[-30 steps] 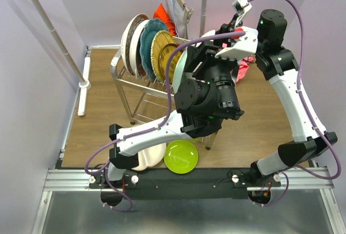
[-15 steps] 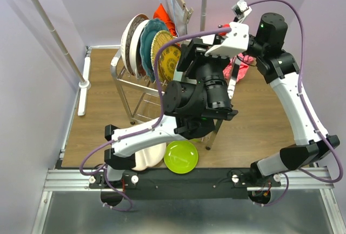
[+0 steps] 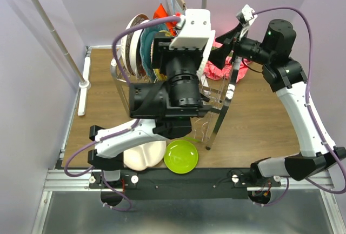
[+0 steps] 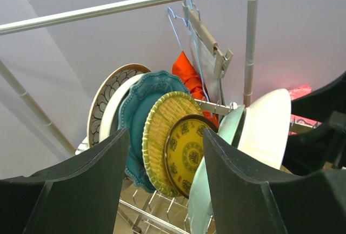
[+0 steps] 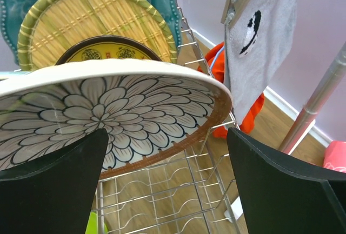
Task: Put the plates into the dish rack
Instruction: Insert the plate into the dish rack, then grab a plate with the right arm
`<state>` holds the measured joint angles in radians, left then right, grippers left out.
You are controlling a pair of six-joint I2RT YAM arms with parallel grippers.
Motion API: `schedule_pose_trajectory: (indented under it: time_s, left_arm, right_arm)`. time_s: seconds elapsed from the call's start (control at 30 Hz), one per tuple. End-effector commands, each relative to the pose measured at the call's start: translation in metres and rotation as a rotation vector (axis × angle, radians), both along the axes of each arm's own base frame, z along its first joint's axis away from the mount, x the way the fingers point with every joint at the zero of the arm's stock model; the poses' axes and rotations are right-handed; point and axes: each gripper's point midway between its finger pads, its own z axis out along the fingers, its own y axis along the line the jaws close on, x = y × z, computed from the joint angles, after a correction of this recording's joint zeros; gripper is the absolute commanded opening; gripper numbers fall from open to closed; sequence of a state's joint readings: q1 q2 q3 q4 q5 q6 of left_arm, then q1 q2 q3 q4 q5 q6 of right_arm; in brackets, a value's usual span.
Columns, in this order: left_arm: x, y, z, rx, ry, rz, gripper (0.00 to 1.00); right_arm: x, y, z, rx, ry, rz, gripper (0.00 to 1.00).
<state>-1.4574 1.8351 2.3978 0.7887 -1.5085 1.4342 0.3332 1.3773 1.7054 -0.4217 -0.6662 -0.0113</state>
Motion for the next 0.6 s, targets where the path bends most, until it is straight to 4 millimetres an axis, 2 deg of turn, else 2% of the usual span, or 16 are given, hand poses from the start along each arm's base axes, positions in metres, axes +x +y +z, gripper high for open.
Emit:
schedule_pose_trajectory:
  time_s: [0.0, 0.2, 0.33, 0.57]
  left_arm:
    - [-0.009, 0.035, -0.001, -0.133, 0.061, 0.004, 0.66]
    - [-0.01, 0.046, 0.0, -0.127, 0.062, 0.004, 0.68]
    - [-0.012, 0.065, 0.002, -0.154, 0.065, 0.004, 0.68]
    - [-0.014, 0.097, -0.003, -0.168, 0.063, 0.014, 0.75]
  right_arm:
    - [-0.019, -0.002, 0.006, -0.035, -0.086, 0.046, 1.0]
    - [-0.031, -0.008, 0.012, -0.056, -0.151, 0.047, 1.0]
    - [-0.042, -0.019, 0.017, -0.093, -0.236, 0.016, 1.0]
    - [-0.065, -0.035, 0.048, -0.078, -0.33, -0.037, 1.0]
